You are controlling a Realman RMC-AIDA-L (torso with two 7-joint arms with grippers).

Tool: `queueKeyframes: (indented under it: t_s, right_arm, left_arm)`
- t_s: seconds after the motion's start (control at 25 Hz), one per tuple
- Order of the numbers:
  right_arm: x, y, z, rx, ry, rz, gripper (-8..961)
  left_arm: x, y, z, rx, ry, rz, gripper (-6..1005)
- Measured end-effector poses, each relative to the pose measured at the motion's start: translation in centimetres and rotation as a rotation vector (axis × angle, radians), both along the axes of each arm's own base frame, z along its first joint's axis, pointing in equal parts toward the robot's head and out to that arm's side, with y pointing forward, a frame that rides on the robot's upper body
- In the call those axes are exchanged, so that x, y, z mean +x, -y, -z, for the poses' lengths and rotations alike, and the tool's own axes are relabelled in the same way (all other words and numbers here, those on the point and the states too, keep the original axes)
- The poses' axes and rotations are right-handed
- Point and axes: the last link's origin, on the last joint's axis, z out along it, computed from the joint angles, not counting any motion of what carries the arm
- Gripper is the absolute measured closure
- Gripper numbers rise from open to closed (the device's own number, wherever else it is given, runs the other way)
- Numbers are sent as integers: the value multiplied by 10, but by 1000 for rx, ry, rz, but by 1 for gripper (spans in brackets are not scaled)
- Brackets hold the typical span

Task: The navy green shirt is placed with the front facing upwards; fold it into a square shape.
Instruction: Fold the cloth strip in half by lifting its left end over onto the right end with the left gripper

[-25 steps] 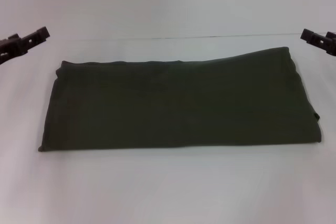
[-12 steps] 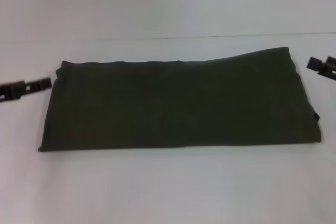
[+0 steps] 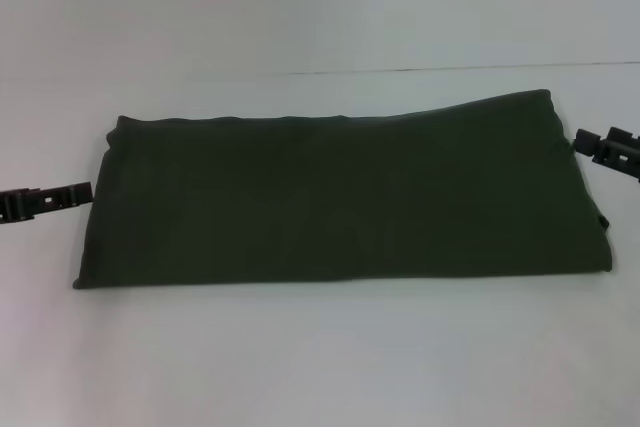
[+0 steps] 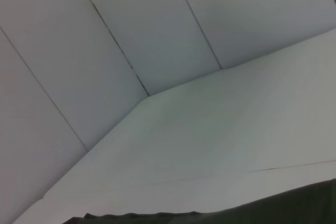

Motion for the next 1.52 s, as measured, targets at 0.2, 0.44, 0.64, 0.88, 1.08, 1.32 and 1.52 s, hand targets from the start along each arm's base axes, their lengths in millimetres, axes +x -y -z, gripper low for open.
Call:
queueKeyframes:
  t_s: [0.2,0.44,0.64,0.88,1.08,1.32,1.52]
  right_arm:
    - [-2,0,4,-10,-6,-3,33]
    - [-9,-1,14,-46,-8,-20,33]
    - [-10,0,19,-56,-13,-18,38]
    - [-11,-2,19,-57,-20,-11,39]
    - [-11,-2,18,-57,-20,-12,40]
    - [-11,-3,16,-56,-19,-9,41]
    - [-11,-4,16,-55,-19,-10,41]
  left_arm:
    - [-2,-5,-1,20,-29,-10,65]
    - [-10,-5,3,6,-70,-30,70]
    - [-14,0,14,-87,-81,-94,74]
    - [-12,2,19,-124,-60,-127,80]
    - [-7,6,23,-172,-45,-105,85]
    - [-4,8,29,-212,-59,-78,90]
    - [-6,9,31,-212,-81,-69,95]
